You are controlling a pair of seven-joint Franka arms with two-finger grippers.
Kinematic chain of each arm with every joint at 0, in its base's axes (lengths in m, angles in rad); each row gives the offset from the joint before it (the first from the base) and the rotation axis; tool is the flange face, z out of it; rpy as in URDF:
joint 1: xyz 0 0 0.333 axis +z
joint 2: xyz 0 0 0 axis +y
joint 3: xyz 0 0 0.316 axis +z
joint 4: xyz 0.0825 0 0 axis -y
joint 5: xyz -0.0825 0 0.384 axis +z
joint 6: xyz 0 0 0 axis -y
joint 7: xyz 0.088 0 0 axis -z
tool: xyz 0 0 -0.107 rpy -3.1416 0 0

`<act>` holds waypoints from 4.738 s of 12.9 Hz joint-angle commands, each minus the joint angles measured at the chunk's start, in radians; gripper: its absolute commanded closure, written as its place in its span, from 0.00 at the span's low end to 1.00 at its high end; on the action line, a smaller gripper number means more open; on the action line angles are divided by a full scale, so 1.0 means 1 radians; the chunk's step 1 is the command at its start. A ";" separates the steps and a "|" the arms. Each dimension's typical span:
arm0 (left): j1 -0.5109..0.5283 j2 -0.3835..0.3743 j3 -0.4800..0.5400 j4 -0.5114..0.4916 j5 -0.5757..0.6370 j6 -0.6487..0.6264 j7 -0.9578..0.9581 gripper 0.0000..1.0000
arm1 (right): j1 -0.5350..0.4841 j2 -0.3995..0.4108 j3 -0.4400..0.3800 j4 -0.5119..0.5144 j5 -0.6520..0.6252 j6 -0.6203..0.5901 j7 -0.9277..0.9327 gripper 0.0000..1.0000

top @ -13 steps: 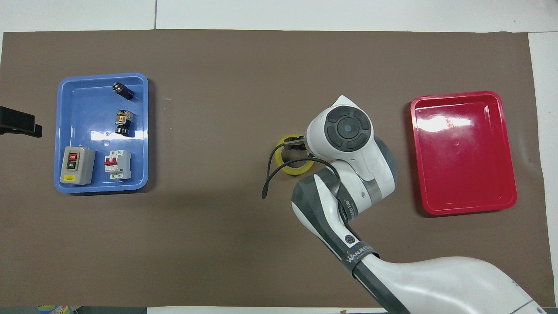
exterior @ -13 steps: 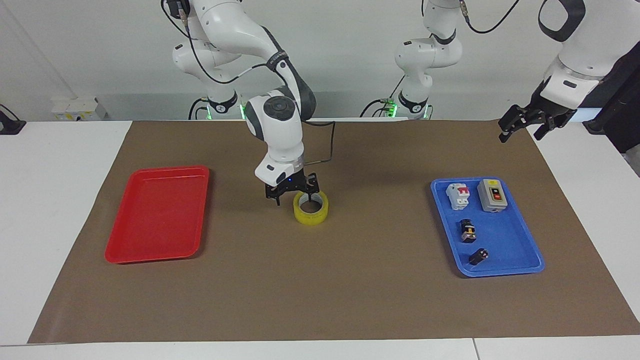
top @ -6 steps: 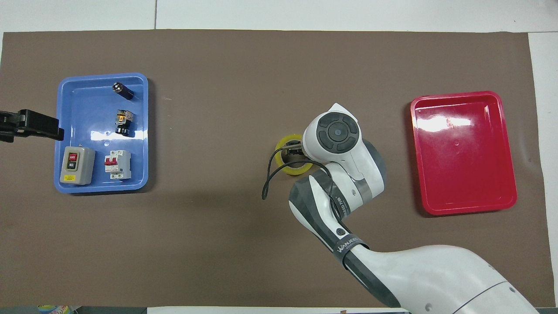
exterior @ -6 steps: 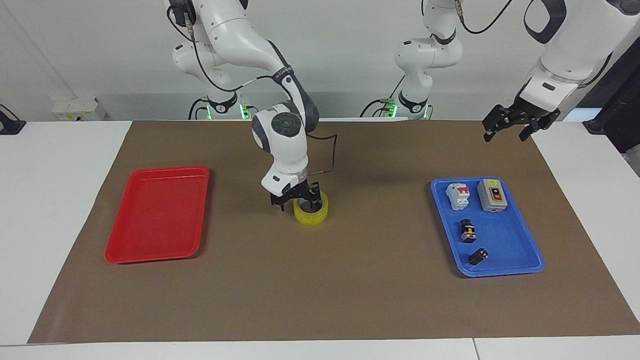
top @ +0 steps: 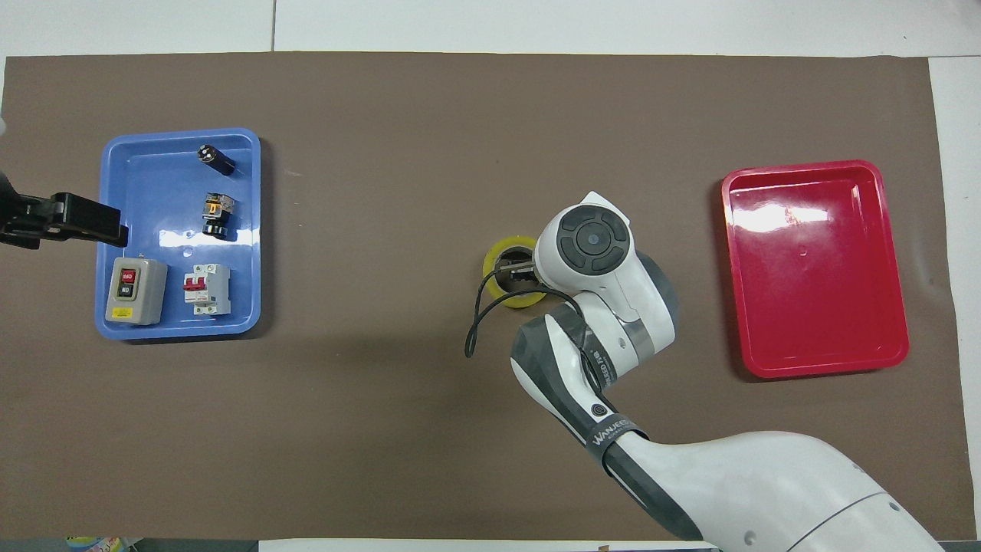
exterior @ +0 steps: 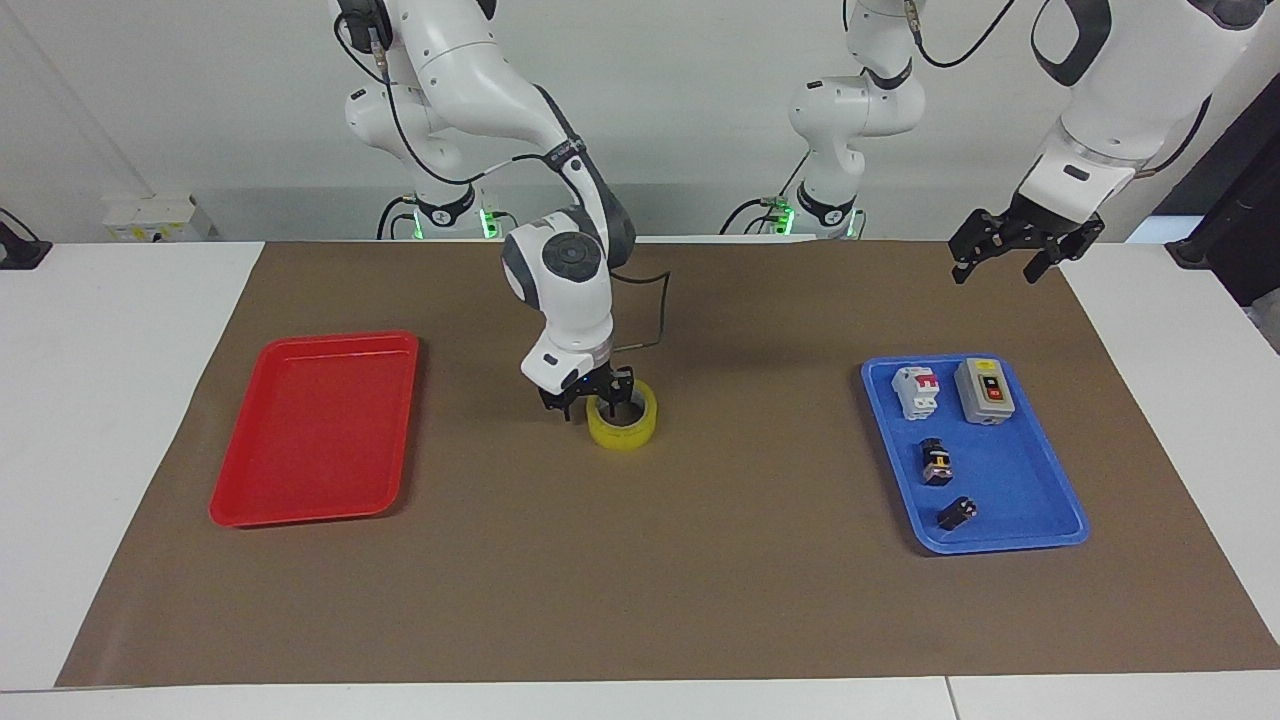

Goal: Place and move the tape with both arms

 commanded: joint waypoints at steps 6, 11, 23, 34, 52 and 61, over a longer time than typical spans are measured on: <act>-0.002 -0.017 0.008 0.001 0.023 -0.033 0.011 0.00 | -0.058 -0.014 0.001 0.128 0.072 -0.164 -0.067 1.00; 0.001 -0.019 0.008 0.000 0.024 -0.024 0.010 0.00 | -0.371 -0.157 -0.002 0.126 0.063 -0.396 -0.484 1.00; 0.006 -0.022 0.008 -0.005 0.023 -0.029 0.008 0.00 | -0.742 -0.192 -0.005 -0.166 0.008 -0.091 -0.910 1.00; 0.006 -0.022 0.008 -0.005 0.023 -0.029 0.008 0.00 | -0.771 -0.174 -0.005 -0.231 -0.058 0.034 -0.912 1.00; 0.006 -0.023 0.008 -0.005 0.023 -0.029 0.008 0.00 | -0.762 -0.249 0.104 0.522 -0.003 -0.879 -0.760 0.00; 0.006 -0.023 0.008 -0.005 0.023 -0.029 0.008 0.00 | -0.724 -0.381 0.099 0.346 -0.017 -0.951 -0.743 0.00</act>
